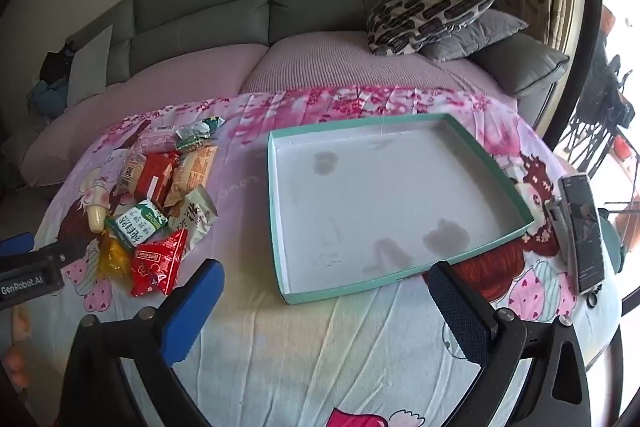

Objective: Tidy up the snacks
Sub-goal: 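Move both tools toward the snack pile beside the teal-rimmed tray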

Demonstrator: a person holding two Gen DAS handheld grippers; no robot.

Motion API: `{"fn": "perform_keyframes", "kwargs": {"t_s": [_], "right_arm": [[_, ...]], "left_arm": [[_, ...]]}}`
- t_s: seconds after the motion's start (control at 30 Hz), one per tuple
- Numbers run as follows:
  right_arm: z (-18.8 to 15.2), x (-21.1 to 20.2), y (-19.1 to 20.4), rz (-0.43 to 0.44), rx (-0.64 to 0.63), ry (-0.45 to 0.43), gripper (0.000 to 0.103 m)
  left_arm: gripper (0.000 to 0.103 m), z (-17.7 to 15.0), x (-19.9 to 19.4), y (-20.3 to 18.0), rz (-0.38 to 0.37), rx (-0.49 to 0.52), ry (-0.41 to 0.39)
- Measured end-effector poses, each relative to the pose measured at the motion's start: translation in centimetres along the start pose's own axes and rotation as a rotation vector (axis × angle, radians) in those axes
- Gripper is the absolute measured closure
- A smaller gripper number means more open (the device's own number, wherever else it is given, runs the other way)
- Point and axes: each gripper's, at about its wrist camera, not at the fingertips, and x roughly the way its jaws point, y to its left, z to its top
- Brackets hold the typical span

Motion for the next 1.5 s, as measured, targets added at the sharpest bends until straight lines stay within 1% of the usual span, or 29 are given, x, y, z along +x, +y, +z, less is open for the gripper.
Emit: {"fn": "perform_keyframes", "kwargs": {"t_s": [0.07,0.17,0.23,0.33,0.4,0.47,0.63,0.77,0.97,1.13,1.27,1.5], "right_arm": [[0.0,0.6,-0.3,0.013,0.006,0.023,0.0],[0.1,1.7,-0.3,0.01,0.014,0.051,0.0],[0.1,2.4,-0.3,0.01,0.017,0.065,0.0],[0.2,3.6,-0.8,-0.002,0.048,0.09,0.0],[0.3,4.3,-1.2,-0.013,0.071,0.104,0.0],[0.4,4.7,-1.5,-0.03,0.079,0.098,0.0],[0.2,5.3,-1.7,-0.03,0.056,0.079,0.0],[0.2,5.5,-1.6,-0.028,0.039,0.05,0.0],[0.2,6.7,-1.9,-0.021,0.049,0.053,0.0],[0.0,7.0,-1.7,0.014,0.052,0.066,0.0],[-0.1,6.6,-1.2,0.036,0.034,0.054,0.0],[-0.1,6.3,-1.3,0.049,0.043,0.051,0.0]], "left_arm": [[0.0,0.3,0.1,0.0,0.007,-0.006,-0.002],[0.0,0.9,0.7,-0.2,0.006,-0.006,0.002],[0.0,0.9,1.4,-0.9,0.015,-0.006,0.012],[0.0,1.0,2.3,-1.6,0.0,-0.016,0.046],[0.0,0.8,2.7,-1.9,0.0,-0.01,0.054],[0.0,1.1,2.8,-2.4,0.003,-0.014,0.044],[0.0,1.1,3.2,-2.7,0.001,-0.039,0.021],[0.0,0.8,3.9,-3.0,0.012,-0.022,0.008],[0.0,0.6,4.7,-3.5,0.013,0.011,0.01],[0.0,0.7,4.5,-3.9,0.006,0.019,-0.003],[0.0,0.6,4.5,-4.0,-0.002,0.018,-0.005],[0.0,0.6,4.6,-4.2,0.018,0.019,0.002]]}}
